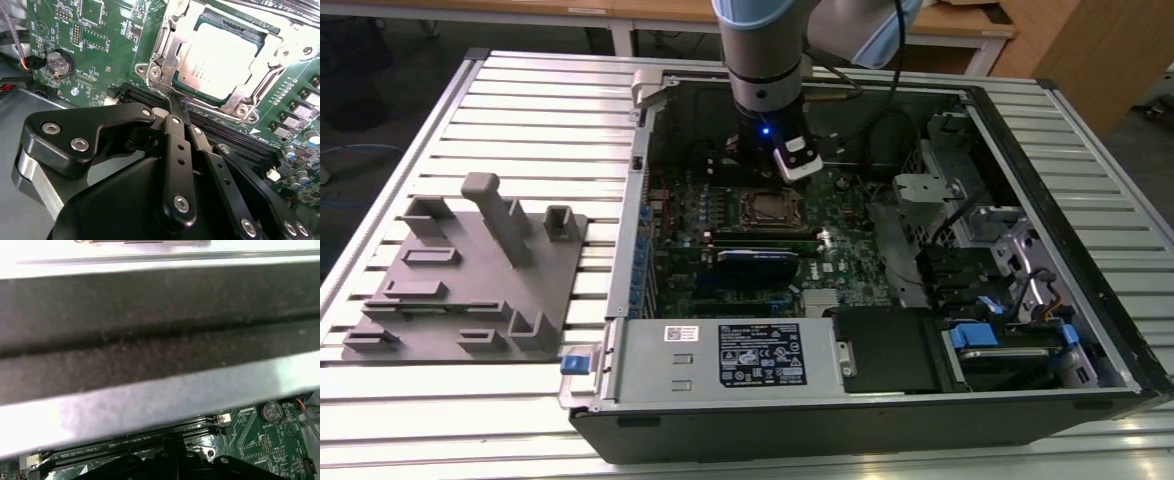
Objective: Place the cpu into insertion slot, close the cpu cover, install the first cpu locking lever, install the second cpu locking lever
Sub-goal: 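Install the first cpu locking lever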
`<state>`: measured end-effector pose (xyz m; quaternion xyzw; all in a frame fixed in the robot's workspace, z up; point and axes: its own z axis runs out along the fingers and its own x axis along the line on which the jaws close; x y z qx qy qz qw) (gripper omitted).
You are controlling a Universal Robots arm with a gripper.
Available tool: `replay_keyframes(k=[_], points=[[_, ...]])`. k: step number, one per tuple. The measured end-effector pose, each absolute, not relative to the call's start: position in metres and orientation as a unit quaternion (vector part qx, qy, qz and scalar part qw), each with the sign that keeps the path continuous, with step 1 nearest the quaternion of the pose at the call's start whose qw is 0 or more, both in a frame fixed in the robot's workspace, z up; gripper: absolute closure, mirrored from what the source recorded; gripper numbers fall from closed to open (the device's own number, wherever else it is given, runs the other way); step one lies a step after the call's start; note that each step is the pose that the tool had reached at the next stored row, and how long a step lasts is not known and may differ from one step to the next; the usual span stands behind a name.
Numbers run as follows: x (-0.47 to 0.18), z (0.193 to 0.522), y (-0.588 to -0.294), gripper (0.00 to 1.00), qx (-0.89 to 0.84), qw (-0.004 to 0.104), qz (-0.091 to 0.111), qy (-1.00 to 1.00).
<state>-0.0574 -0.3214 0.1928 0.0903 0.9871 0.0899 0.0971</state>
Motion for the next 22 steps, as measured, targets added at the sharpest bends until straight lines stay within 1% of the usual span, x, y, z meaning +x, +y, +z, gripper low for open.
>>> replay_keyframes(k=[6,22], points=[[-0.0582,0.1909,-0.3212,0.90,0.090,0.102,0.091,0.987],[-0.0583,0.1942,-0.3213,0.90,0.090,0.102,0.091,0.986]])
